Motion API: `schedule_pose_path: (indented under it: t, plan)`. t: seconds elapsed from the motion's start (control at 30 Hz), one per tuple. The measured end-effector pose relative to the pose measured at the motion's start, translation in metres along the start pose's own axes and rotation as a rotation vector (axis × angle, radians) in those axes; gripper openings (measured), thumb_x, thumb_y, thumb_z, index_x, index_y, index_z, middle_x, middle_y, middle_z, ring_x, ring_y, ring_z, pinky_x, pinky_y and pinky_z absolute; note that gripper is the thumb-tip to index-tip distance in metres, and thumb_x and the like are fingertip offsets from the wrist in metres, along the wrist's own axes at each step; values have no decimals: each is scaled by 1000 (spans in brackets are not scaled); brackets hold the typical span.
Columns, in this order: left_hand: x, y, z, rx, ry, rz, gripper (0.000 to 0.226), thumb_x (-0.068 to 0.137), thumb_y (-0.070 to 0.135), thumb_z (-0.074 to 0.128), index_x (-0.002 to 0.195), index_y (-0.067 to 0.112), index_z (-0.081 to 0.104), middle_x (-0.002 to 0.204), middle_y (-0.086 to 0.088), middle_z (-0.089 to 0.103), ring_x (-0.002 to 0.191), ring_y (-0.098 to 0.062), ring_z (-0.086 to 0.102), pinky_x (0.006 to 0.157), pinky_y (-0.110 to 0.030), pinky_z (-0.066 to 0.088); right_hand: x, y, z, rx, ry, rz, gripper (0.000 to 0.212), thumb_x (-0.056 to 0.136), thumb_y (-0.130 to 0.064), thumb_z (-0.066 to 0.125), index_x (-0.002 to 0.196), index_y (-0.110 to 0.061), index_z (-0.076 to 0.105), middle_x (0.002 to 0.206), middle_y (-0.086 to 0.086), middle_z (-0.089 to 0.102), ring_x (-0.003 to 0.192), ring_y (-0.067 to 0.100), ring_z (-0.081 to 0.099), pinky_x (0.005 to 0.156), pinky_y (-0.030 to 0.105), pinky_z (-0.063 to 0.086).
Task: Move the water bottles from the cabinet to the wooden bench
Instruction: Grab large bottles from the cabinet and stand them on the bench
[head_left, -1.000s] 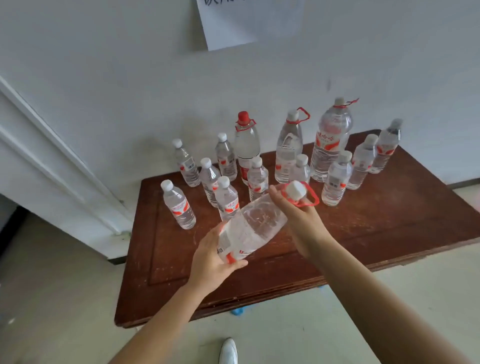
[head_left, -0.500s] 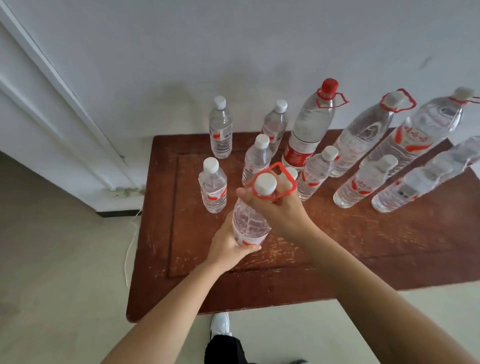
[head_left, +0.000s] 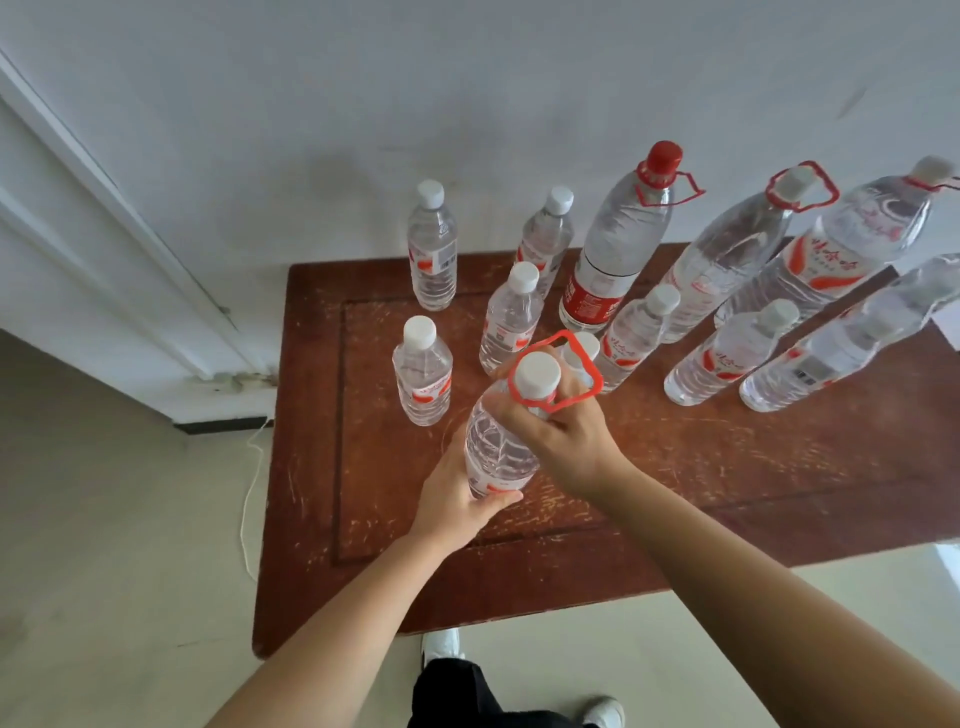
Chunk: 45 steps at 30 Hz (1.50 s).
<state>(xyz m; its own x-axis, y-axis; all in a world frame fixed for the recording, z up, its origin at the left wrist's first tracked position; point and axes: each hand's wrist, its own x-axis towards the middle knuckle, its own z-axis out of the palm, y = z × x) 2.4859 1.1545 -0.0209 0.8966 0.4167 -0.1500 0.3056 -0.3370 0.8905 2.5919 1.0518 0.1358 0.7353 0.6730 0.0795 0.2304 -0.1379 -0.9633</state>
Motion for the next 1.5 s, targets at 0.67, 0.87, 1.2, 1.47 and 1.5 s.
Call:
schedule_pose_path:
  t: [0.67, 0.87, 1.2, 1.47, 1.5]
  plan:
    - [-176, 153, -40, 1024, 711, -152, 70, 101, 58, 31, 156, 14, 28, 162, -21, 24, 151, -43, 15, 114, -69, 24, -90, 21, -122, -806, 106, -390, 78, 99, -67, 39, 163, -27, 15, 170, 12, -2, 156, 34, -5, 124, 55, 1]
    - [-318, 191, -96, 1284, 969, -323, 72, 102, 60, 32, 159, 17, 24, 166, -19, 14, 152, -42, 11, 116, -67, 15, -105, -57, -28, -681, 43, -732, 77, 100, -65, 43, 161, -21, 25, 167, 22, 9, 153, 47, 5, 123, 61, 8]
    - [-619, 208, -138, 1266, 1439, -653, 73, 102, 61, 26, 161, 20, 14, 168, -17, 3, 154, -40, 0, 119, -67, 8, -286, -209, 162, -411, -237, -1095, 80, 99, -69, 39, 162, -22, 23, 168, 20, 7, 155, 44, 3, 124, 60, 8]
    - [-985, 192, -89, 1249, 1715, -1070, 75, 101, 61, 27, 160, 17, 16, 167, -19, 4, 153, -43, 1, 118, -70, 8, -603, -318, 354, -93, -551, -1372, 81, 98, -69, 41, 162, -23, 20, 169, 17, 4, 155, 42, 2, 122, 62, 12]
    - [-1028, 196, -81, 1230, 1760, -1124, 76, 100, 62, 26, 160, 16, 16, 167, -20, 5, 153, -44, 1, 117, -71, 8, -649, -332, 373, -59, -587, -1419, 82, 98, -69, 41, 162, -24, 20, 170, 16, 4, 155, 41, 1, 122, 62, 11]
